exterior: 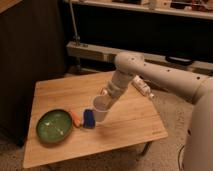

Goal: Place the ceramic cup in the ceramic bowl

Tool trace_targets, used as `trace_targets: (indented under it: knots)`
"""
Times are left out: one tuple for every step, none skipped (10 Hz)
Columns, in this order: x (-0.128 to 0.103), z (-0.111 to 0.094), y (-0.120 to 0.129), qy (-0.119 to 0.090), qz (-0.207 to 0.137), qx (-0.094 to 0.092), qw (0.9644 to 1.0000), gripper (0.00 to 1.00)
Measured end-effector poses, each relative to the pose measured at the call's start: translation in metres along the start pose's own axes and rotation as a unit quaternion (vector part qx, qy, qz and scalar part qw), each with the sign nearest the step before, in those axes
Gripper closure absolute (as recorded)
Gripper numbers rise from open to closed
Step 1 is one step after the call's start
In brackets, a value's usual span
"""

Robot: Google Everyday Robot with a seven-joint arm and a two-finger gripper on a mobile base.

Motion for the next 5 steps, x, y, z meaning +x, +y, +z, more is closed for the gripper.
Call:
trace_targets:
  knots:
    - [-0.013, 0.003, 0.015, -0.001, -0.018, 0.001, 0.9998, 1.0]
    - [-0.025, 0.007, 0.03, 0.0, -0.036, 0.002, 0.9994, 1.0]
    - [-0.039, 0.014, 0.052, 0.004, -0.06, 0.002, 0.9982, 1.0]
    - [-0.047, 0.021, 0.066, 0.008, -0.076, 0.003, 0.9971, 1.0]
    - [-0.055, 0.027, 0.079, 0.01, -0.091, 0.004, 0.9958, 1.0]
